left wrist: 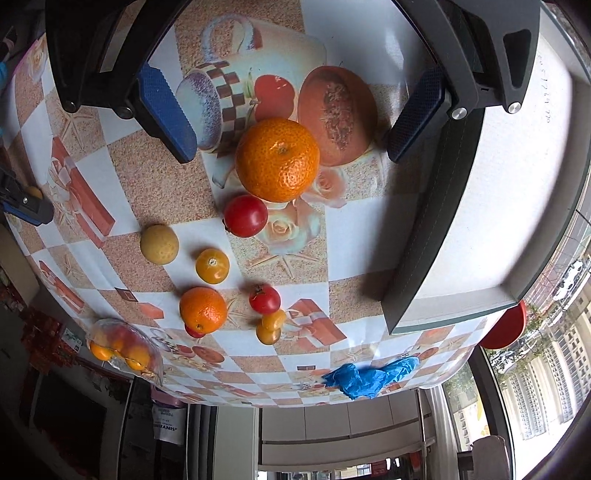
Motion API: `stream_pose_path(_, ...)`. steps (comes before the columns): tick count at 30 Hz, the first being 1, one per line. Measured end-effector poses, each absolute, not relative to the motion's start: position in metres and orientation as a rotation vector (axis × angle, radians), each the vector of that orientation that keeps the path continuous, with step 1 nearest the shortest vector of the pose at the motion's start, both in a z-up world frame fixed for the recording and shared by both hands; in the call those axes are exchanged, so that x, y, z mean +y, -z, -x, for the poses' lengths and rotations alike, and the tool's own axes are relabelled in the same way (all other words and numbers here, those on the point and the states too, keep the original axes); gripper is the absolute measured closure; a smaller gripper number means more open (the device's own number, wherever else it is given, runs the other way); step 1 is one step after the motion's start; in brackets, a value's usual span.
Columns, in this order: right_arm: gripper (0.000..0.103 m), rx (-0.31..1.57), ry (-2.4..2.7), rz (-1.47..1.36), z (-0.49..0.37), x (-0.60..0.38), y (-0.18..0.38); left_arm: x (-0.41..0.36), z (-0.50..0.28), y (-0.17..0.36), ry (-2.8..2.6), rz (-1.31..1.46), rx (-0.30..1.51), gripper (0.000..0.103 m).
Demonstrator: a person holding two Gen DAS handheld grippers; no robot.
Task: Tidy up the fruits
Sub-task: 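Grasp a round yellow fruit with the right tool while the left tool grasps the large orange, then lower the orange and yellow fruit into the white tray while opening both tools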
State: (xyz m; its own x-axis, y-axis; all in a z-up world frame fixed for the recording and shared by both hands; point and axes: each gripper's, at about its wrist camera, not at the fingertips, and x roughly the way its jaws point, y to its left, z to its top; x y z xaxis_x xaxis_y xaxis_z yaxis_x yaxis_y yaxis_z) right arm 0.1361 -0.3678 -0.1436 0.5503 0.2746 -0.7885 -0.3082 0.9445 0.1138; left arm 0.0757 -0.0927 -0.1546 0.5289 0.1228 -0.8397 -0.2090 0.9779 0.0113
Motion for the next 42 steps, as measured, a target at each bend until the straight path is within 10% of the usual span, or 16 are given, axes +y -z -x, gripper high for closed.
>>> stream_pose_path(3, 0.073, 0.933, -0.359, 0.033, -0.13, -0.366, 0.143, -0.09, -0.08, 0.153, -0.197, 0.118, 1.024, 0.004)
stream_pose_path(8, 0.073, 0.933, -0.377, 0.023, -0.116, -0.364, 0.142, -0.095, -0.074, 0.144, -0.156, 0.114, 0.98, 0.065)
stream_pose_path(42, 0.073, 0.904, -0.517, 0.101, -0.069, -0.281, 0.101, -0.04, 0.006, 0.072, -0.129, 0.245, 0.784, 0.065)
